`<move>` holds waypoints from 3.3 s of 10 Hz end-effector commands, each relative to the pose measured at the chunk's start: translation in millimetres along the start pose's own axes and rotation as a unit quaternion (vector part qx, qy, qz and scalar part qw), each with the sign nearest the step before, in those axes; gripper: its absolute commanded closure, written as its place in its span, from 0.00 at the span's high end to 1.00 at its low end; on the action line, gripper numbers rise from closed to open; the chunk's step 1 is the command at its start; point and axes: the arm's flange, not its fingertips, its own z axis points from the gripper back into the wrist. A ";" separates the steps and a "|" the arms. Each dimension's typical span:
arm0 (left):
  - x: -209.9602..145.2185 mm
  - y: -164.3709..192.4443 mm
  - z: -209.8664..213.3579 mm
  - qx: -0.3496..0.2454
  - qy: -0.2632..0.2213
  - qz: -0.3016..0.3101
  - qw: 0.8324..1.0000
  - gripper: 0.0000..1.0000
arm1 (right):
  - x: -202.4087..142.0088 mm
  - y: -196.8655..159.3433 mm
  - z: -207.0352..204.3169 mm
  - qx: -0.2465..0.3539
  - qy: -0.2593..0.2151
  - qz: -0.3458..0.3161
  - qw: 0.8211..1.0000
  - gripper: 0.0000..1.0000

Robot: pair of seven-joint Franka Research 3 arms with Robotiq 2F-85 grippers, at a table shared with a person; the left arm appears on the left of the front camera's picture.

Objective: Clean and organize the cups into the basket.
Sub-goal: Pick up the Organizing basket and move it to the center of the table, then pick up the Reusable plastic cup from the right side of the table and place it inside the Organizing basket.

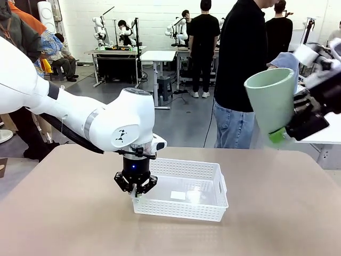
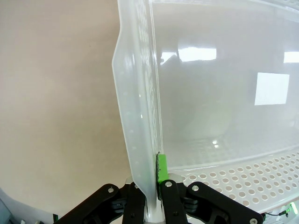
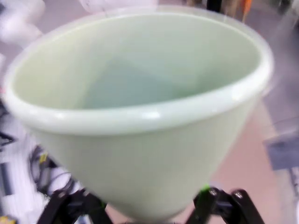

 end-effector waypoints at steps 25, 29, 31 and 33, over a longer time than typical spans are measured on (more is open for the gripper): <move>-1.2 -1.9 -1.4 0.002 0.000 -0.004 1.000 0.00 | 79.2 -2.7 -226.0 0.144 0.243 0.272 0.920 0.79; -1.2 -1.9 -1.4 0.002 0.000 -0.004 1.000 0.00 | 59.2 5.1 -261.8 0.137 0.232 0.219 0.938 0.79; -1.2 -1.9 -1.4 0.002 0.000 -0.004 1.000 0.00 | 49.7 5.6 -278.3 0.146 0.238 0.194 0.941 0.79; -1.2 -1.9 -1.4 0.002 0.000 -0.004 1.000 0.00 | 44.7 -1.7 -289.8 0.144 0.241 0.165 0.945 0.79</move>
